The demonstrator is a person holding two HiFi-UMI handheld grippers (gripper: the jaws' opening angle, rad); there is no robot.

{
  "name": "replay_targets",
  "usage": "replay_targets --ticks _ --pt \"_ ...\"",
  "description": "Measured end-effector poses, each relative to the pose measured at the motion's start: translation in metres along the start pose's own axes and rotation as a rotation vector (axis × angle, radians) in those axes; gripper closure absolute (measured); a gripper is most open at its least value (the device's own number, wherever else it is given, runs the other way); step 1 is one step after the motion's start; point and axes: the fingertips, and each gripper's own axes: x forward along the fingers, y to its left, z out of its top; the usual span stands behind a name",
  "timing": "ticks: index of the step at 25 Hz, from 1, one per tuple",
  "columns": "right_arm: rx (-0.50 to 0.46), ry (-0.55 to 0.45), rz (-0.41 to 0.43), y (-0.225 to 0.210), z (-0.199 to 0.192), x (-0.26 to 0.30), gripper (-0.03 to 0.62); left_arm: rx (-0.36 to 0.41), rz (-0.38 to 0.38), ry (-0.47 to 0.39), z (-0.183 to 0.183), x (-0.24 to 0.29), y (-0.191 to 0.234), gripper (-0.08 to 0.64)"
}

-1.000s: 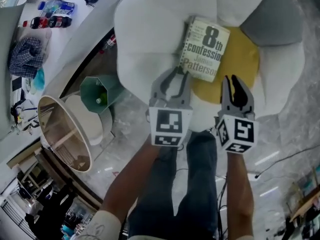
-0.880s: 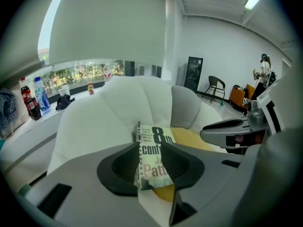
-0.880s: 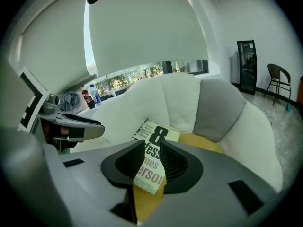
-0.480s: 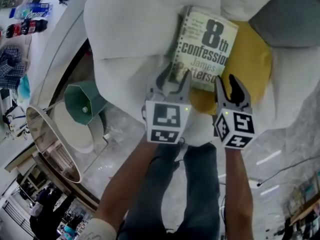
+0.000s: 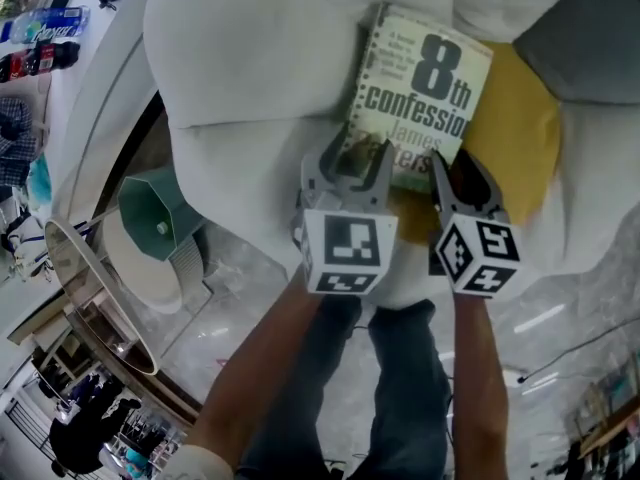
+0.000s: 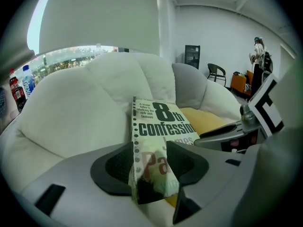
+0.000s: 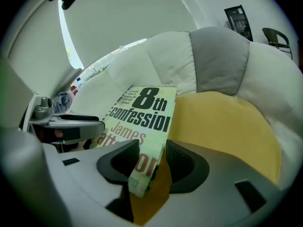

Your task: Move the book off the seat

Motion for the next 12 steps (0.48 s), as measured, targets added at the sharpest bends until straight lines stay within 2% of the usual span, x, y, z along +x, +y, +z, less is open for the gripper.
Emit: replay_targets --ticks 4,8,12 --pt "0.03 -0.006 0.003 -0.002 -0.001 0.0 0.426 -0.017 0.018 0.004 -0.001 0.003 0.002 0.327" --pt "0.029 0.0 0.002 0.001 -0.001 0.001 0.426 -0.024 -0.028 0.073 -0.012 0.014 0.0 0.316" --pt "0.061 -0.011 0.004 0.001 -0.002 0.004 0.428 -0.012 -0.018 0.074 -0.013 0.016 0.001 0.314"
